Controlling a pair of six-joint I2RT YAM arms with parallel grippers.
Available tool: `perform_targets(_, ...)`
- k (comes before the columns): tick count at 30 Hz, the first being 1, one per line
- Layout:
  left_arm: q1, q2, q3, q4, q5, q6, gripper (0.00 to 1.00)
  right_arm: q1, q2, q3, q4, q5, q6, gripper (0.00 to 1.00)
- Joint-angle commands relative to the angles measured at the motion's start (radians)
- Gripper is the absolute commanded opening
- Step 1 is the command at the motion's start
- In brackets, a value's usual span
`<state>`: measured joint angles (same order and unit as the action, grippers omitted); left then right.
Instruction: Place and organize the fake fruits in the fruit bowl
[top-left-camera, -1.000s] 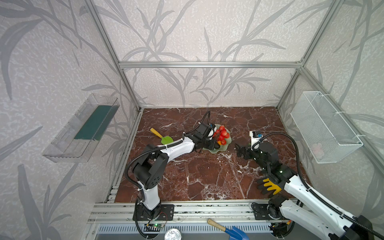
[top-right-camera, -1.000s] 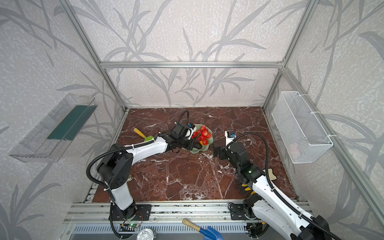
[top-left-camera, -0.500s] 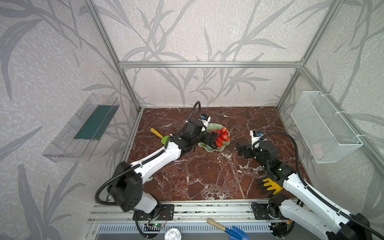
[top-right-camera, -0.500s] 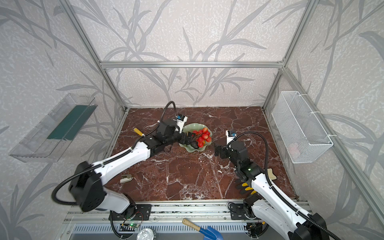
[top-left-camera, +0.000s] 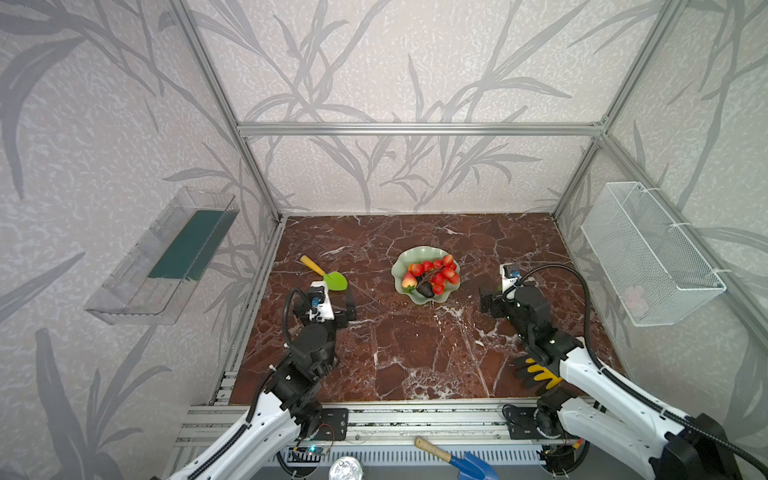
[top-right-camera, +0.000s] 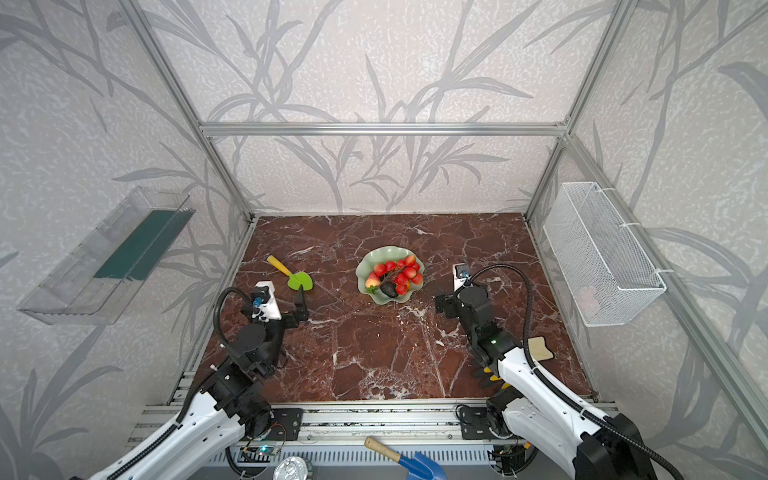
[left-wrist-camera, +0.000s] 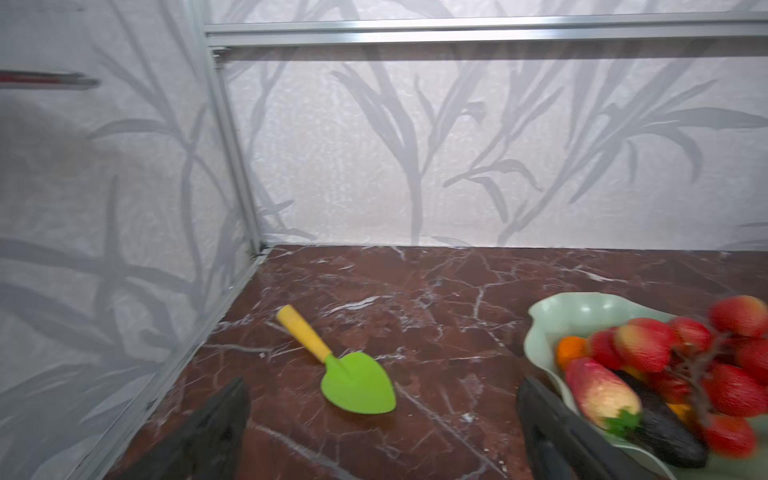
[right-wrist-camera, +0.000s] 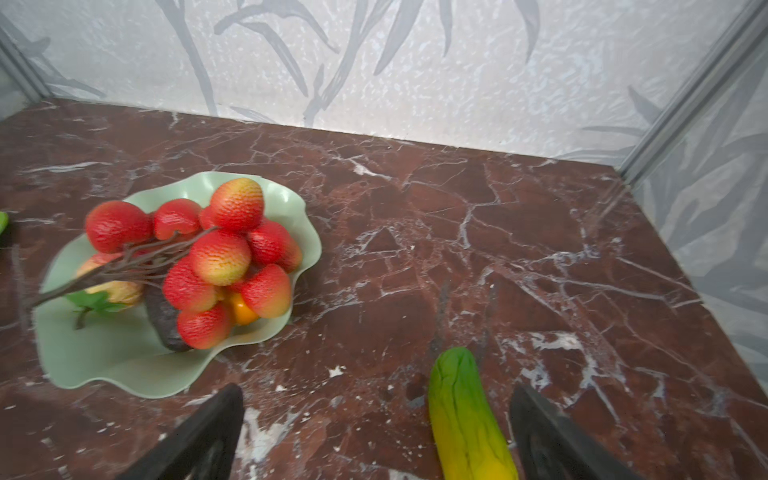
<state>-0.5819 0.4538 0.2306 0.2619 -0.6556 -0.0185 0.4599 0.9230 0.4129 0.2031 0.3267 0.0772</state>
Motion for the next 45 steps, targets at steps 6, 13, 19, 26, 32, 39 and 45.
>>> perform_targets(6, 0.254, 0.185, -0.153, 0.267, -0.046, -0.042, 1.0, -0.101, 0.254, -0.083, 0.507, 0.185, -0.181, 0.99)
perform_targets(13, 0.437, 0.677, -0.038, 0.512, 0.151, -0.024, 1.0, -0.164, 0.531, -0.07, 0.745, 0.112, -0.253, 0.99)
perform_targets(19, 0.469, 0.974, 0.044, 0.739, 0.233, 0.022, 1.0, -0.27, 0.587, -0.003, 0.632, -0.024, -0.157, 0.99)
perform_targets(26, 0.519, 1.075, 0.076, 0.762, 0.252, -0.03, 0.99, -0.293, 0.654, -0.046, 0.776, -0.076, -0.152, 0.99)
perform_targets(32, 0.518, 1.103, 0.12, 0.721, 0.262, -0.008, 0.99, -0.277, 0.682, -0.069, 0.867, -0.035, -0.172, 0.99)
perform_targets(39, 0.516, 1.138, 0.108, 0.804, 0.252, 0.008, 0.99, -0.276, 0.683, -0.069, 0.867, -0.034, -0.172, 0.99)
perform_targets(45, 0.515, 1.136, 0.11, 0.8, 0.254, 0.006, 0.99, -0.276, 0.685, -0.071, 0.872, -0.031, -0.172, 0.99)
